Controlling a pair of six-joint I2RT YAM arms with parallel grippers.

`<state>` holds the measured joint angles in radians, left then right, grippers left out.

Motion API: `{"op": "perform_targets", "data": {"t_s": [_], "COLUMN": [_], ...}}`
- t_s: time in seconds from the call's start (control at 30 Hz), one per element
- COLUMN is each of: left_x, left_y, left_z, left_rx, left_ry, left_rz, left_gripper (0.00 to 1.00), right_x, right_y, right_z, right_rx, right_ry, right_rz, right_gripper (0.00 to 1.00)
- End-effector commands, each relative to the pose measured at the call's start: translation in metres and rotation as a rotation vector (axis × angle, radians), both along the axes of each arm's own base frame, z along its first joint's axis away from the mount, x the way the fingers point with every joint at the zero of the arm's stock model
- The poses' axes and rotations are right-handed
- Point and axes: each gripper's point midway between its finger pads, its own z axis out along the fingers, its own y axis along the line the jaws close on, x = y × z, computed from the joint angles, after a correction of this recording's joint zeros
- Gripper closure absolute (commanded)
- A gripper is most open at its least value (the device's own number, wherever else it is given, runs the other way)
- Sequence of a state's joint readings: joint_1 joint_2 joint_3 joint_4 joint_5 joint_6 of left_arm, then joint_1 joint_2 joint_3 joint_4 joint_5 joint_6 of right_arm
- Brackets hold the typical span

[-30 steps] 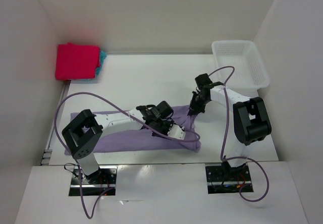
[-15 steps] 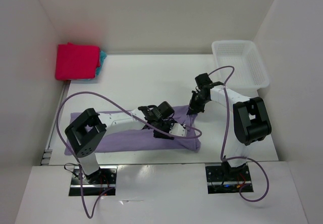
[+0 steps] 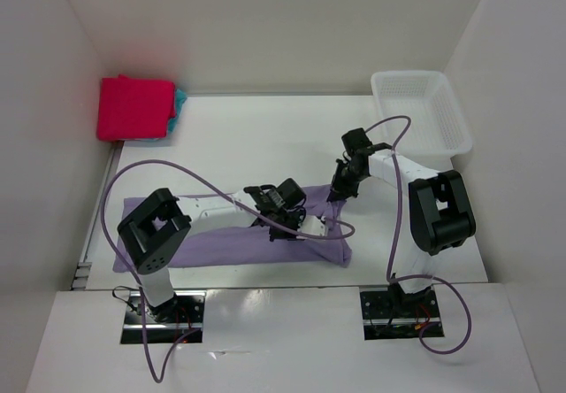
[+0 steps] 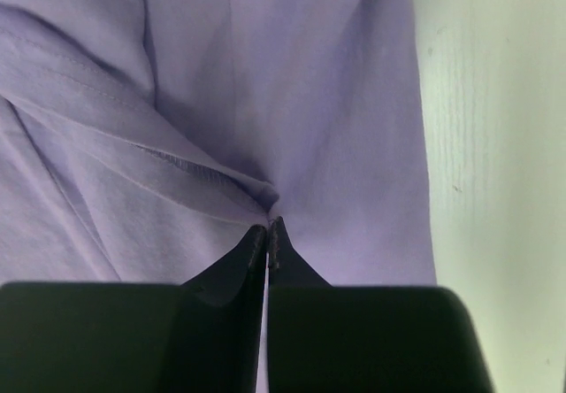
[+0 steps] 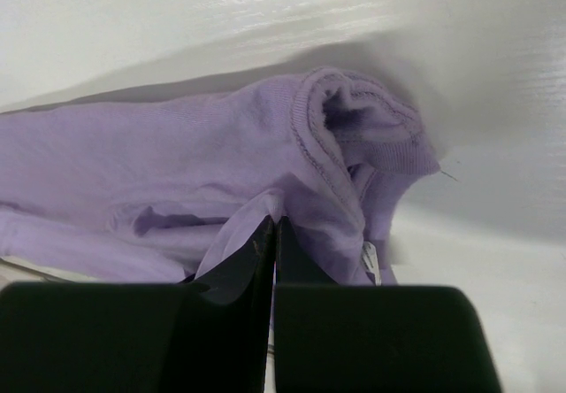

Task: Fold and stack the t-shirts
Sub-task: Fold the other side of the tshirt into a rectangle

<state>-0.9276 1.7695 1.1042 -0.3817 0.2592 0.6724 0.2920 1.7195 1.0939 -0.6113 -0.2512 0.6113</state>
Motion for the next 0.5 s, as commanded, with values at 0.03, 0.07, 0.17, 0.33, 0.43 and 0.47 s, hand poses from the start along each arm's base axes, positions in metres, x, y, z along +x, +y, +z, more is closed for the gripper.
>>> {"op": "perform_targets", "data": {"t_s": [0.03,0.07,0.17,0.33,0.43,0.47], "left_x": [0.004,0.003,0.003,-0.004,-0.013,-0.014], "left_y": [0.010,0.013,0.028,0.041,0.046,0.045], "left_z": [0.024,0.030,0.035,0.042,0.042,0.045], "left_rx": [-0.018,-0.028,-0.009,0.007,0.018,0.004], "left_ry": [0.036,0.046,0.062,0.101,0.129,0.123], "left_rz": [0.018,0.021,0.024,-0.006,-0.022,-0.036], "left_gripper": [1.00,1.00,1.00,1.00,1.00,1.00], "right_x": [-0.013,-0.021,-0.050,-0.087,-0.104,-0.112], "right_y": [-0.008,-0.006,-0.006,-0.001,0.016,0.024], "right_z": [0.014,0.023,0.024,0.042,0.045,0.045], "right_rx": [-0.026,-0.017,-0.037,-0.045,-0.027,-0.026], "right_ry": [0.019,0.013,0.053,0.062,0.084,0.088], "right_rz": [-0.044,-0.050,-0.071,-0.093,-0.076,-0.048], "right_gripper": [1.00,1.00,1.00,1.00,1.00,1.00]}}
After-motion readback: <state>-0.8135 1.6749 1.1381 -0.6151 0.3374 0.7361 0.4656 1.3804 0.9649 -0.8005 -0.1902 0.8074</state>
